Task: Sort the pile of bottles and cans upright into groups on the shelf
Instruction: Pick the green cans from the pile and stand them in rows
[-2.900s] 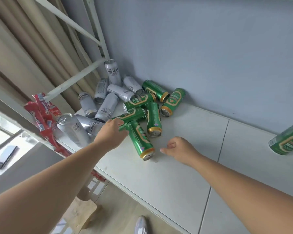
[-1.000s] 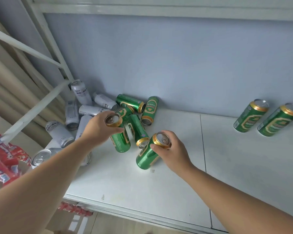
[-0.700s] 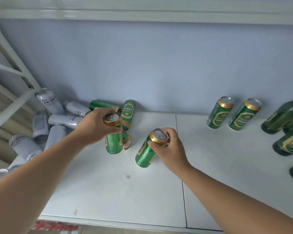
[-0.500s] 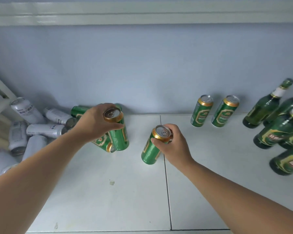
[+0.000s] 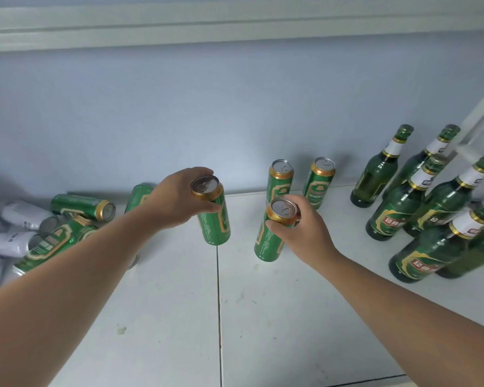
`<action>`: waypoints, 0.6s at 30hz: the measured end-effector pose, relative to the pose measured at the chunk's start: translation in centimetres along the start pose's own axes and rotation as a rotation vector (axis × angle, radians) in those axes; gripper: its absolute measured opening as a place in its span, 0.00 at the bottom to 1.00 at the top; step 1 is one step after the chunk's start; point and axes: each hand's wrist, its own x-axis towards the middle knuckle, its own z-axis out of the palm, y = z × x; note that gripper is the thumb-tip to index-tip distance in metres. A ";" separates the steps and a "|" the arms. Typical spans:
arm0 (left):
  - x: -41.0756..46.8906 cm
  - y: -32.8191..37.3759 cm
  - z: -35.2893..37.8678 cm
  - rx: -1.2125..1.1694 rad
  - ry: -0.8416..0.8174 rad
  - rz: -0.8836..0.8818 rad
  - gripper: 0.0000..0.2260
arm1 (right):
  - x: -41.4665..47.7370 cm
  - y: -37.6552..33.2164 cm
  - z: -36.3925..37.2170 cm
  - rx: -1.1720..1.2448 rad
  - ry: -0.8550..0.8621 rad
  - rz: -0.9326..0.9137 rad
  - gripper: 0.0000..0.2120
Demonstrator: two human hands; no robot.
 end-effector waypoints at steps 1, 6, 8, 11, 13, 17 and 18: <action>0.5 0.6 0.6 -0.002 -0.016 0.006 0.29 | 0.2 0.4 -0.8 -0.007 0.001 0.001 0.24; 2.7 3.4 3.5 0.006 -0.066 0.033 0.30 | 1.2 2.0 -4.5 -0.050 -0.010 -0.005 0.23; 3.4 4.5 4.7 0.026 -0.078 0.035 0.30 | 1.7 2.7 -5.7 -0.071 -0.018 -0.003 0.24; 4.3 6.0 6.5 0.046 -0.102 0.055 0.30 | 2.6 3.8 -7.4 -0.093 -0.025 0.003 0.25; 4.8 6.9 7.6 0.057 -0.118 0.068 0.30 | 3.1 4.6 -8.3 -0.098 -0.026 0.009 0.25; 5.6 8.4 9.6 0.068 -0.148 0.073 0.30 | 3.9 6.3 -9.6 -0.096 -0.038 0.033 0.27; 5.7 8.8 10.1 0.068 -0.148 0.067 0.31 | 4.1 6.7 -9.9 -0.097 -0.040 0.039 0.28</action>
